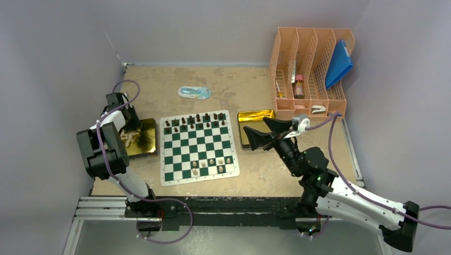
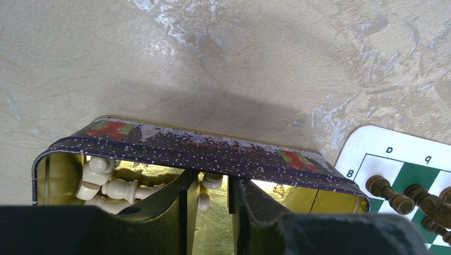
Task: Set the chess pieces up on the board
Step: Pick up the chess piece from the storage box, then place the chess piece on the chessboard.
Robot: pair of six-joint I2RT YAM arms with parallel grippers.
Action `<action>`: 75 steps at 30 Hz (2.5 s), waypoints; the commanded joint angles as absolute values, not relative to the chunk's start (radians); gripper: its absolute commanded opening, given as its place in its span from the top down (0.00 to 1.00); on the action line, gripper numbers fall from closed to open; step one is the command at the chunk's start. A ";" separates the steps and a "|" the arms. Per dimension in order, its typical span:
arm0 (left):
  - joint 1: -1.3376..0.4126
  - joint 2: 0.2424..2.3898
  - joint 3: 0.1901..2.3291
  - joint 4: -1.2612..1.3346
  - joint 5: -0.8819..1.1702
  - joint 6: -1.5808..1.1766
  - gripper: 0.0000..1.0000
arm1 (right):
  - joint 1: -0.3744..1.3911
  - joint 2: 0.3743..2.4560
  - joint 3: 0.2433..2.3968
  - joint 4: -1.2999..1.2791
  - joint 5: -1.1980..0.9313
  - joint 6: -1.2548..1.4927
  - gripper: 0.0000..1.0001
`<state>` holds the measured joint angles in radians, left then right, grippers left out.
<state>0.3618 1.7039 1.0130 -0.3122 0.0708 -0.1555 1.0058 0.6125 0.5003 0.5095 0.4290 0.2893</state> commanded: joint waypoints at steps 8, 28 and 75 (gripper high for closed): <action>0.363 1.697 1.016 -0.277 0.104 -0.122 0.80 | 1.006 0.611 0.525 0.544 0.410 0.282 0.01; 0.334 1.730 1.023 -0.315 0.046 -0.110 0.81 | 1.006 0.591 0.544 0.530 0.408 0.274 0.01; 0.163 1.300 1.267 -0.755 0.701 -0.220 0.91 | 1.006 0.762 0.532 0.655 0.027 -0.053 0.13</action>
<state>0.2119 1.2995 1.1915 -0.7017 0.5159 -0.2428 1.0058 0.7250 0.5694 0.5007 0.1471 0.1459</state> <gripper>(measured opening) 0.149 0.906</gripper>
